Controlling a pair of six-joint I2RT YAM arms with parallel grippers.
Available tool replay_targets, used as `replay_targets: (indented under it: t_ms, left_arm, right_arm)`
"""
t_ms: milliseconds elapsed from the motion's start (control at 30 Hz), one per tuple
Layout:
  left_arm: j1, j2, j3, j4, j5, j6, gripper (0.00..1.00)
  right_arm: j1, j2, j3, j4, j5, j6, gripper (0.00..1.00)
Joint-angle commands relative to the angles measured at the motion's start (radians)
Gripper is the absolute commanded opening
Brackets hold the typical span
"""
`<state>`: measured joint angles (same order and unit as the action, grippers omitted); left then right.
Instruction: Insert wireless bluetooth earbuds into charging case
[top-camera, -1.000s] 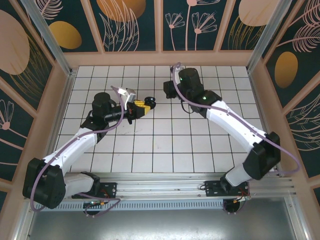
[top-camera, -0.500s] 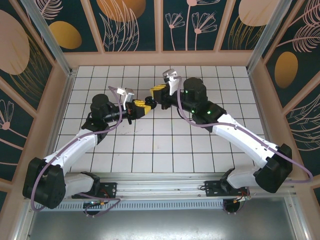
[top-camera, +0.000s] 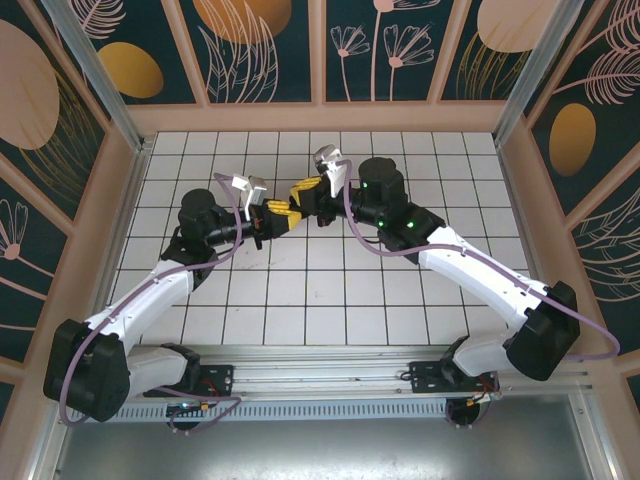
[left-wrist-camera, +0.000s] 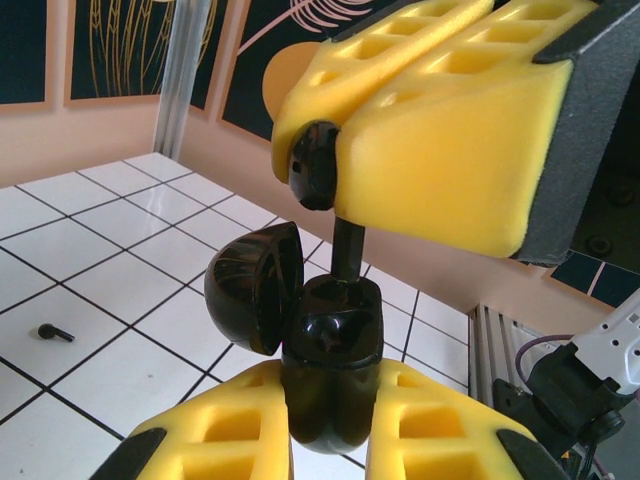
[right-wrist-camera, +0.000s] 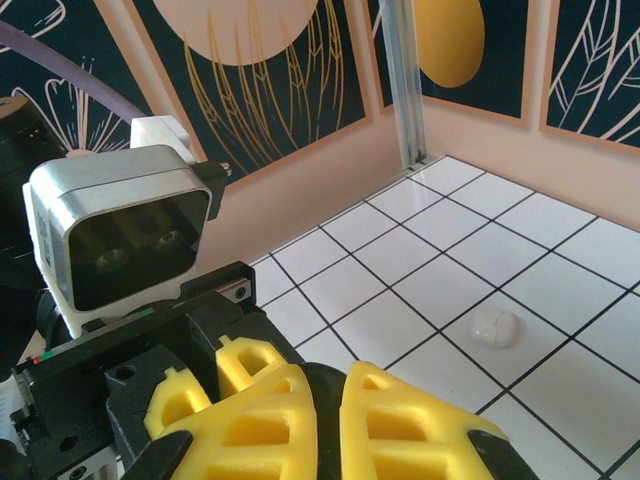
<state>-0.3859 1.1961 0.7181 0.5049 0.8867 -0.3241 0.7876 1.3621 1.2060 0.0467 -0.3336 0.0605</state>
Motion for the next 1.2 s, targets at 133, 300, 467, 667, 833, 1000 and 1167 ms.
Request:
replay_targets:
  t_ms: [133, 300, 467, 667, 833, 1000, 1167]
  left_arm:
    - [0.002, -0.018, 0.007, 0.035, 0.014, -0.004, 0.02]
    - [0.002, -0.024, 0.011, 0.034, 0.013, -0.004, 0.02]
    - [0.001, -0.03, 0.011, 0.032, 0.01, -0.007, 0.02]
    - [0.002, -0.036, 0.009, 0.039, 0.005, -0.015, 0.02]
    - [0.002, -0.036, 0.009, 0.049, 0.003, -0.025, 0.02]
    - [0.002, -0.033, 0.011, 0.053, 0.005, -0.03, 0.02]
    - [0.002, -0.036, 0.007, 0.048, 0.001, -0.027, 0.02]
  right_arm:
    - [0.012, -0.012, -0.019, -0.01, -0.033, -0.016, 0.09]
    - [0.012, -0.019, -0.035, -0.026, -0.027, -0.021, 0.09]
    - [0.012, -0.029, -0.047, -0.031, -0.03, -0.022, 0.08]
    - [0.012, -0.041, -0.053, -0.048, -0.068, -0.009, 0.1]
    - [0.013, -0.04, -0.059, -0.059, -0.118, 0.006, 0.11]
    - [0.015, -0.02, -0.039, -0.087, -0.123, 0.014, 0.21]
    - [0.012, -0.021, 0.014, -0.117, -0.04, 0.039, 0.38]
